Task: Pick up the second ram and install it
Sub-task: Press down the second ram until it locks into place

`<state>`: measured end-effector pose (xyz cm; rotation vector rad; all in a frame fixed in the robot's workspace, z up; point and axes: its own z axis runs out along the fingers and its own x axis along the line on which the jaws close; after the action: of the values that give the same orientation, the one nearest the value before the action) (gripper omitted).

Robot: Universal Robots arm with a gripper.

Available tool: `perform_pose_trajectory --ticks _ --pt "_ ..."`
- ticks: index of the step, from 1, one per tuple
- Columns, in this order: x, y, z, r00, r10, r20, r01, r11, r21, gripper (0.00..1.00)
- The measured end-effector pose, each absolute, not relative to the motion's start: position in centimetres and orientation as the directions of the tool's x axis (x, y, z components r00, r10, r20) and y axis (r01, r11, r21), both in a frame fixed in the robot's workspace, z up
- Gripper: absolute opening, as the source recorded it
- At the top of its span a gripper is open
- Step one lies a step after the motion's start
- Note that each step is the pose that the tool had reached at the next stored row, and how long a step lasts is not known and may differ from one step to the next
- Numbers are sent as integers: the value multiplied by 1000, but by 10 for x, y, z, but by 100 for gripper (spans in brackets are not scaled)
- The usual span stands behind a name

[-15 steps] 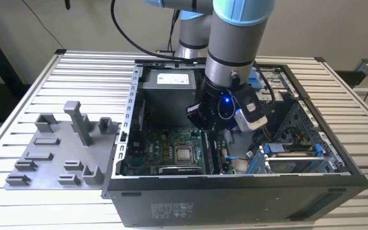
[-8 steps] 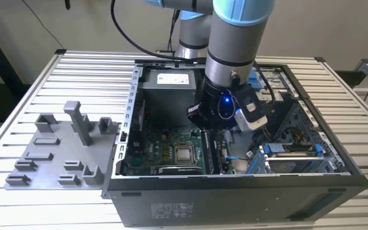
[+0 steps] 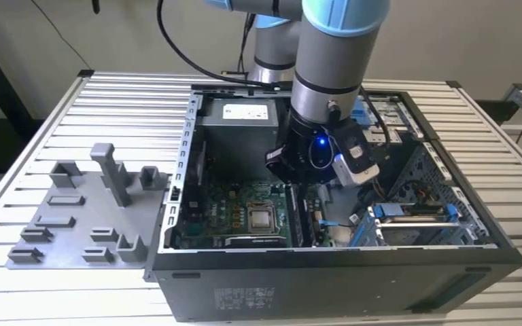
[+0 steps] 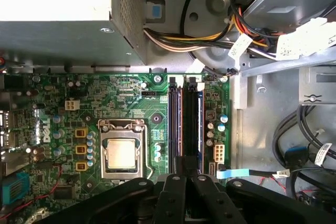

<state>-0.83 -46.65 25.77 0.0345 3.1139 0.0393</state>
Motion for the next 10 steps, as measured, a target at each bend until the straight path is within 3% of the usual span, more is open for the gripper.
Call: perform_pose_trajectory --ticks 10 --pt "-8 -466 258 -999 22 -27 22 999 26 11"
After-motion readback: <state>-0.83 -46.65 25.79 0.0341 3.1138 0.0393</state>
